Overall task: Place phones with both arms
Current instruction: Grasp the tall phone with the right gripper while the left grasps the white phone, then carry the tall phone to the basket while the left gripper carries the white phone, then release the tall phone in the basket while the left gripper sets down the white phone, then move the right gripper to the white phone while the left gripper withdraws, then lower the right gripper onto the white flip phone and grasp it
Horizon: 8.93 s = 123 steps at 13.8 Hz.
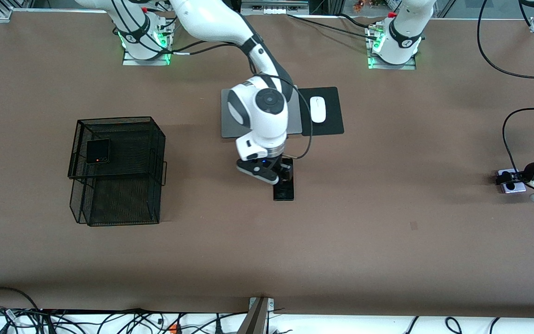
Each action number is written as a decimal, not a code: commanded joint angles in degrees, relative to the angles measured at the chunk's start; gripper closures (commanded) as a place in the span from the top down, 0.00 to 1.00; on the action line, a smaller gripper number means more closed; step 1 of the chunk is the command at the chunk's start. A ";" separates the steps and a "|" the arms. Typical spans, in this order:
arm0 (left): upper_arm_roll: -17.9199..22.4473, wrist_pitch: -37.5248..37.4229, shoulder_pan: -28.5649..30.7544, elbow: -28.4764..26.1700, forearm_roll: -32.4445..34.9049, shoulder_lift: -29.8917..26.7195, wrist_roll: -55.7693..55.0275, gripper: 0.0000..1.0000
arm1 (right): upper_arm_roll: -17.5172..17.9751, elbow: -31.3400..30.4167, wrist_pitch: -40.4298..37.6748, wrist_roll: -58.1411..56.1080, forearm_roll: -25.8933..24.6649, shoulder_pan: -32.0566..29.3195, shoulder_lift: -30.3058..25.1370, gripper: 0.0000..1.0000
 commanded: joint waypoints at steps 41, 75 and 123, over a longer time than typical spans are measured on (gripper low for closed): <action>-5.72 -39.25 -22.57 18.24 -1.14 -6.93 -4.94 0.34 | 2.42 -1.25 -15.38 -29.30 -1.93 -7.89 -14.91 0.63; -5.02 -31.13 -48.28 18.33 -17.41 -10.86 -35.19 1.00 | 1.89 -59.90 5.51 -49.01 -23.12 -25.83 -49.31 0.89; 11.50 -34.33 -42.81 0.14 -17.41 -42.61 -14.61 1.00 | 17.09 9.97 12.27 12.60 -29.61 -9.92 10.28 1.00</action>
